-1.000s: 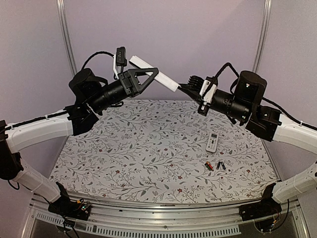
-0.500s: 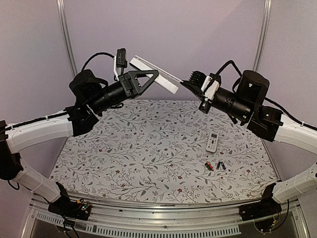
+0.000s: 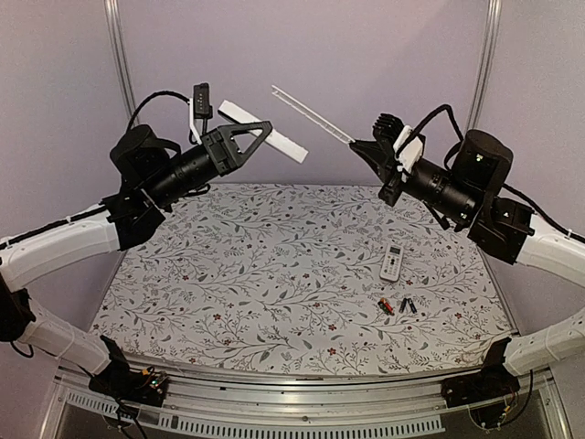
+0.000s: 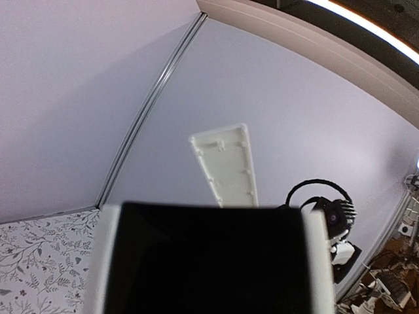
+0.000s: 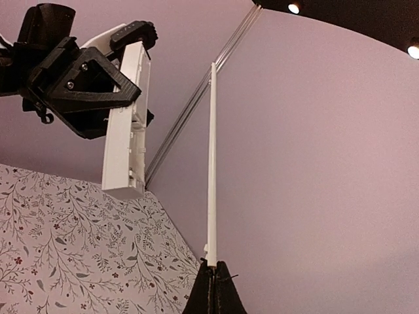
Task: Load the batteries into the remote control
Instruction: Place the battery cover at the center of the board, then pass from the left arm to the right, then place the remote control without the battery cover at the center of the board, then pick up the battery at the center of the board.
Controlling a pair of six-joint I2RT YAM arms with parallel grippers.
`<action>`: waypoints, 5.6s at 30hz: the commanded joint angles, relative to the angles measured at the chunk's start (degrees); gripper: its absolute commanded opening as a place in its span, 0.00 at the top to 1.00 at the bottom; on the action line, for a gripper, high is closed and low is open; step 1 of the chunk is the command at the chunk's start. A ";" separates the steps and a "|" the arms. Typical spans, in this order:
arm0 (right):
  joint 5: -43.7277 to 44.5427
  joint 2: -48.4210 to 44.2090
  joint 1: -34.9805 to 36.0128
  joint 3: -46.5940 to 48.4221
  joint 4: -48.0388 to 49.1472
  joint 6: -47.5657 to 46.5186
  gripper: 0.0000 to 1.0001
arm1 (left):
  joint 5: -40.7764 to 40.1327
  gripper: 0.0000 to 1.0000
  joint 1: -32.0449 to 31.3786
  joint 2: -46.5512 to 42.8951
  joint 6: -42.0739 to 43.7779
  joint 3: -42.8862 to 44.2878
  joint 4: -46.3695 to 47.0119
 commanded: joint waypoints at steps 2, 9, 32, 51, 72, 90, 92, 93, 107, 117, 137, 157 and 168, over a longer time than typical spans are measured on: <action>-0.08 2.53 -8.15 2.94 -9.34 25.56 1.00 | -5.29 1.00 0.83 -5.55 10.92 -1.64 -5.37; -13.63 13.46 -14.74 0.02 -17.50 60.29 1.00 | -8.97 1.00 0.87 -9.09 13.98 -3.65 -5.25; -34.59 37.04 -21.78 -7.26 -18.25 79.47 0.96 | -8.45 1.00 0.78 -9.29 13.81 -4.95 -4.64; -22.93 21.65 -20.00 7.79 -29.75 56.32 0.32 | -5.26 1.00 -1.72 -8.56 24.49 -3.09 -8.36; -26.07 11.84 3.43 16.44 -24.49 19.94 0.14 | 15.68 1.00 -8.89 -8.40 43.73 -7.89 -3.14; -25.61 12.50 5.01 16.74 -25.90 18.42 0.96 | 15.15 1.00 -9.46 -7.00 43.80 -7.02 -4.91; -23.86 11.98 5.05 16.08 -26.47 18.15 0.99 | 13.28 0.77 -9.42 -7.12 43.18 -6.95 -5.70; -21.93 11.35 5.00 15.52 -26.62 17.99 1.00 | 11.66 0.48 -9.41 -7.45 42.55 -7.01 -6.38; -3.28 19.14 4.90 1.27 -40.50 15.96 1.00 | -13.20 0.00 -4.29 -20.69 38.33 -14.33 -5.08; -11.04 29.76 5.08 -3.81 -36.08 9.65 1.00 | -18.81 0.00 -3.36 -19.62 36.32 -15.10 -7.18; -9.57 38.81 5.14 -0.87 -40.26 8.12 0.56 | -18.64 0.00 -2.14 -18.11 37.82 -14.75 -7.89; -9.03 16.62 -15.33 7.02 -46.59 46.87 0.49 | -15.18 0.06 -1.72 -11.14 50.48 -11.23 -38.56; 5.94 13.16 -19.61 -6.62 -59.79 65.34 0.70 | -1.87 0.21 -6.13 -6.63 59.52 -21.85 -36.49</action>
